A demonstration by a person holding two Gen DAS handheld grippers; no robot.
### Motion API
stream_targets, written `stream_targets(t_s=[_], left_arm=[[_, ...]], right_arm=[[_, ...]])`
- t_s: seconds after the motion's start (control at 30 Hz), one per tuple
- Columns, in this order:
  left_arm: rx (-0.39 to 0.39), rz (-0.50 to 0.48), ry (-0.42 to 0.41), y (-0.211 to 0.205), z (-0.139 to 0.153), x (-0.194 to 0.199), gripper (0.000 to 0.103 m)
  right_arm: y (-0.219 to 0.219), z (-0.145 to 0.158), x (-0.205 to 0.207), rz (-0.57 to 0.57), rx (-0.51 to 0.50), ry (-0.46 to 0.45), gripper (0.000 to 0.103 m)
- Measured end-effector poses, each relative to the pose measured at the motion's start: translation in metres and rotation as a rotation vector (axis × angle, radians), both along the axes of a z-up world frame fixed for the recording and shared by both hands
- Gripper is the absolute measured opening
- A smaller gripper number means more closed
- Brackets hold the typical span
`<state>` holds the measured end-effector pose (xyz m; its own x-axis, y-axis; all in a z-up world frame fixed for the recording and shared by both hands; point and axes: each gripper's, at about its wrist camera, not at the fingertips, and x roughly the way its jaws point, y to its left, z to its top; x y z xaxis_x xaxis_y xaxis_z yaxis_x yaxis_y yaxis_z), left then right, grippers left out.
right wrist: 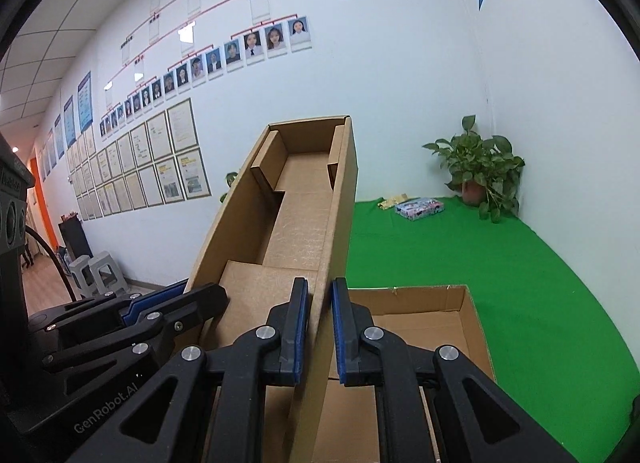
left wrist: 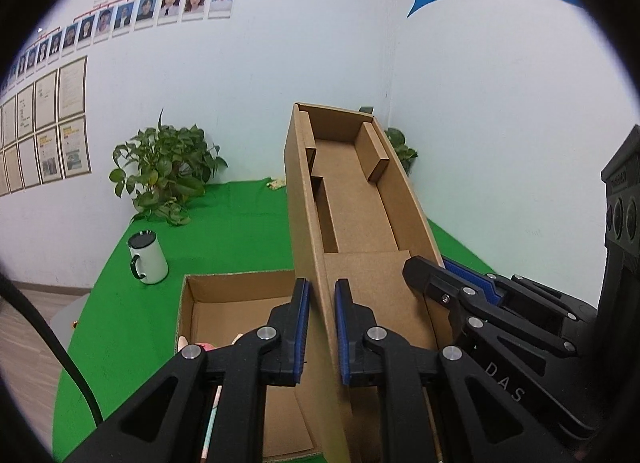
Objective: Organize objects
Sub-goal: 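Carry the brown tray with the left gripper over the open cardboard box, then lower the brown tray into the box beside the plush pig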
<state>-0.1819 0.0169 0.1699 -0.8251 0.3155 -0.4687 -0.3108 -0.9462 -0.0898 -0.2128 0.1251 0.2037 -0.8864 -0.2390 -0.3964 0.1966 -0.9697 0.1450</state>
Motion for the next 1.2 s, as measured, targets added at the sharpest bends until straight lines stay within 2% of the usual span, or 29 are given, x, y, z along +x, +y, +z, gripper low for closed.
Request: stream_targets(t_s=[0.2,0.4,0.73,0.83,0.97,1.03,1.2], left_arm=[[-0.010,0.013,-0.100,0.003,-0.040,-0.038,0.012],[-0.048,0.036,-0.200,0.004,-0.083,-0.071,0.011],[-0.135,0.070,-0.395,0.008,-0.159,-0.109,0.011],[-0.139,0.082,-0.451,0.005,-0.177,-0.115,0.010],[-0.156,0.097,-0.479,0.003,-0.192,-0.116,0.009],[-0.156,0.107,-0.479,0.001,-0.190,-0.115,0.009],[-0.168,0.109,-0.502,0.000,-0.193,-0.118,0.008]], right_arm=[[0.005,-0.041,-0.062,0.007,0.000,-0.102,0.010],[0.007,-0.099,-0.121,0.029,-0.001,-0.205,0.010],[0.000,-0.222,-0.182,0.054,-0.015,-0.401,0.009],[-0.002,-0.253,-0.196,0.057,-0.023,-0.467,0.010],[-0.015,-0.278,-0.197,0.070,-0.025,-0.526,0.011],[-0.019,-0.280,-0.198,0.073,-0.018,-0.519,0.011],[-0.026,-0.289,-0.200,0.079,-0.030,-0.575,0.011]])
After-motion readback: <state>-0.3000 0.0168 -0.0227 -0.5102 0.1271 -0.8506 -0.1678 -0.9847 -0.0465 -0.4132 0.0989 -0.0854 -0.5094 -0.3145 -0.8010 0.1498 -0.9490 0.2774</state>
